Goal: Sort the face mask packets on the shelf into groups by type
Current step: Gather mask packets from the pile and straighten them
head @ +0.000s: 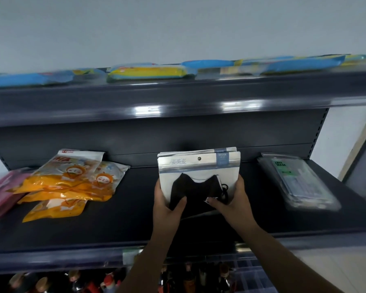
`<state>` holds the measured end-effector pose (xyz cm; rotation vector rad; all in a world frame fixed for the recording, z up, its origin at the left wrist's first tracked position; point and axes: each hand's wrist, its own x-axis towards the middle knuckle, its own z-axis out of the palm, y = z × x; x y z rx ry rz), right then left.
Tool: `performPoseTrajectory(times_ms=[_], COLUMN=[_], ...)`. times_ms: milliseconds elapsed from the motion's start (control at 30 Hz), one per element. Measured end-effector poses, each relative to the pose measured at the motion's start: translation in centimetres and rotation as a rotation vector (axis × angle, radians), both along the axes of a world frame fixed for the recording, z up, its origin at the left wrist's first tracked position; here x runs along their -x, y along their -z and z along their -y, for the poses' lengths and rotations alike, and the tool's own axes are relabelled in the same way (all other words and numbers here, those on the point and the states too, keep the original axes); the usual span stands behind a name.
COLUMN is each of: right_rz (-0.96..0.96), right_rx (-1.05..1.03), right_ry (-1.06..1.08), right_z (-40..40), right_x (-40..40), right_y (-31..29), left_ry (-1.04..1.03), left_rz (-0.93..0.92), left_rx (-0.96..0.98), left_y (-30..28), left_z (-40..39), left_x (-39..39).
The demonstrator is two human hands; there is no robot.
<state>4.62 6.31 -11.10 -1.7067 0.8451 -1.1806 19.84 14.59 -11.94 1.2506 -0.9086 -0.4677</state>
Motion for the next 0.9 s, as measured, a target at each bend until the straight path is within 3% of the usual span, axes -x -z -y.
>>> performPoseTrajectory(times_ms=[133,367,533,733,900], right_rz=[0.011,-0.09,-0.159,-0.465,-0.602], right_rx=[0.028,-0.023,-0.047,-0.137,-0.248], right_ry=[0.023,0.033,0.146,0.226,0.269], right_z=[0.9,1.2,3.8,7.1,8.2], right_x=[0.4,1.1,1.6,3.2,4.1], right_y=[-0.5,1.4,0.3,-1.1,-0.1], left_ry=[0.007,-0.008,-0.044,-0.021,0.058], left_rz=[-0.011,0.139,0.172,0.225,0.217], left_rx=[-0.012,-0.128,-0.188,-0.42,-0.673], left_y=[0.1,1.1,-0.2,-0.7,0.8], left_z=[1.0,1.0,3.6,7.8,10.4], left_x=[-0.1,0.5,0.3,1.2,1.8])
